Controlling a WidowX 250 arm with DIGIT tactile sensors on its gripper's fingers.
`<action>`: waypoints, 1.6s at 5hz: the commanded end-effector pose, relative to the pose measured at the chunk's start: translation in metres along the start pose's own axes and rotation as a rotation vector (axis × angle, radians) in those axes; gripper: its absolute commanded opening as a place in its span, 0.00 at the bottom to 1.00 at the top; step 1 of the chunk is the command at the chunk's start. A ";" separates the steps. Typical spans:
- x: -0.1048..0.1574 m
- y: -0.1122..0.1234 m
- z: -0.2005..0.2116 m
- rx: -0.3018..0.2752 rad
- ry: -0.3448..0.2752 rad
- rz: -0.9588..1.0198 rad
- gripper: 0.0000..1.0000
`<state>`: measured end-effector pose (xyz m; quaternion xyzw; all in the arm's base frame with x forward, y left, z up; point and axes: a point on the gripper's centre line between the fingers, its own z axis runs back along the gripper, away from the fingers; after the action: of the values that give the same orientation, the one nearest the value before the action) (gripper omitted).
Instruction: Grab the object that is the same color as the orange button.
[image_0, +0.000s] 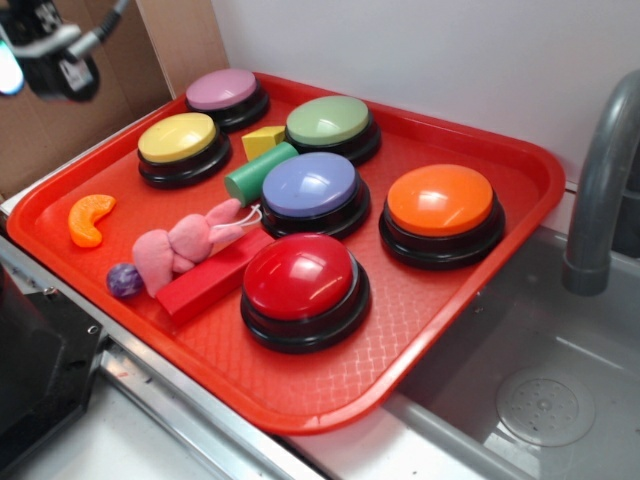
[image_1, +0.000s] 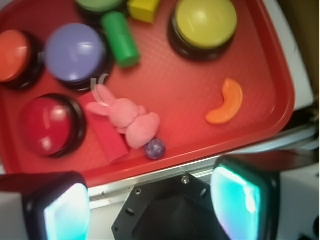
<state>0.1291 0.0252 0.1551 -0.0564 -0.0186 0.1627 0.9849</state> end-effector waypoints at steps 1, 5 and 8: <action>0.011 0.030 -0.040 0.058 -0.035 0.132 1.00; 0.027 0.094 -0.091 0.147 -0.086 0.348 1.00; 0.042 0.097 -0.120 0.124 -0.102 0.336 1.00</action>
<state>0.1450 0.1156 0.0211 0.0088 -0.0384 0.3306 0.9429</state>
